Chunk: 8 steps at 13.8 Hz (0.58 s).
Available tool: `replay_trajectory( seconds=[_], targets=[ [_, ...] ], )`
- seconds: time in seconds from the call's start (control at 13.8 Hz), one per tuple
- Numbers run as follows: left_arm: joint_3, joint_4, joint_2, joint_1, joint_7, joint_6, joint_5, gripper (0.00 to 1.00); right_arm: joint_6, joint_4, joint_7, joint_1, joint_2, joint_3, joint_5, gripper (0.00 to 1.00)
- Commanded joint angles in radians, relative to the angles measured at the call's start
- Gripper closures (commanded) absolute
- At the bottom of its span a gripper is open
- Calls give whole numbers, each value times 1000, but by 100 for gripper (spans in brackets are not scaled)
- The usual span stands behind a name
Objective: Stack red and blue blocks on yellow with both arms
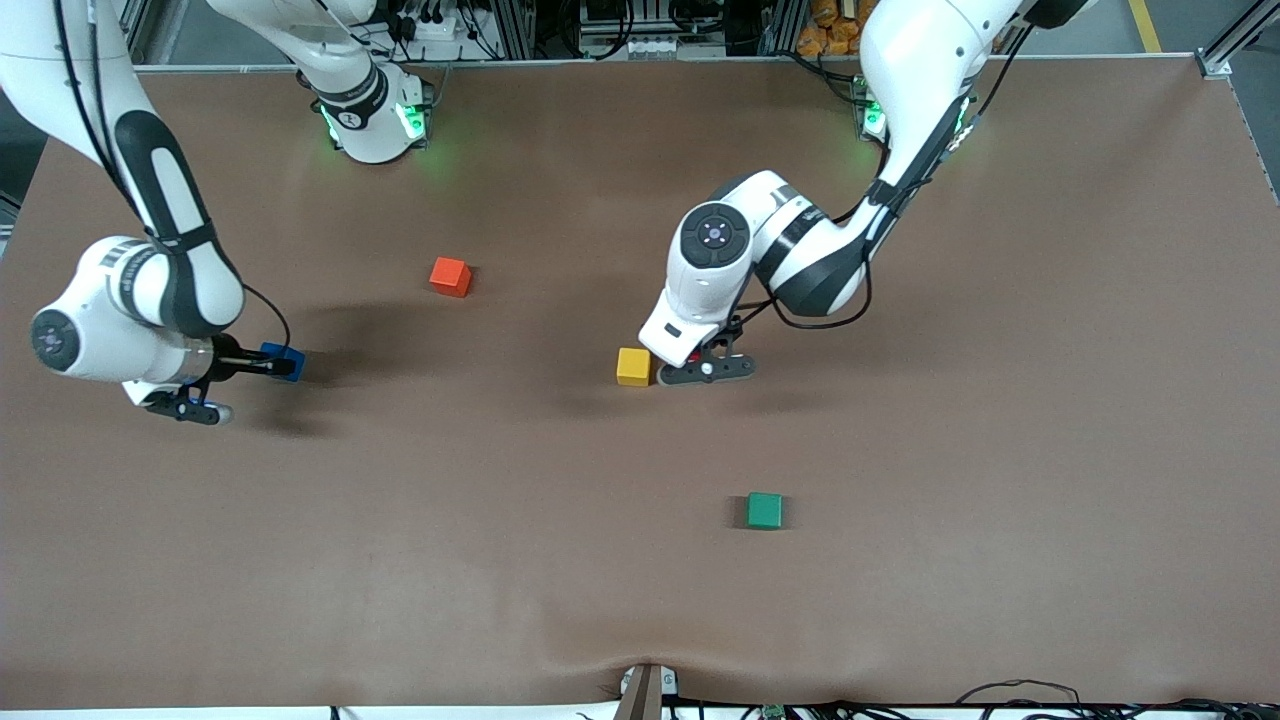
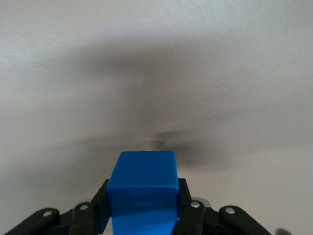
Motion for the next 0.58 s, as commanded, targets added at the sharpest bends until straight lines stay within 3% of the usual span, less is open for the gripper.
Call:
replay_trajectory(
  seconds=[0.0, 0.51],
  targets=[
    [10, 87, 53, -40, -5, -24, 24, 100, -148, 118, -20, 4, 0, -3, 22, 100],
    [16, 155, 108, -87, 4, -24, 68, 100, -314, 279, -72, 5, -6, -3, 21, 100]
  ],
)
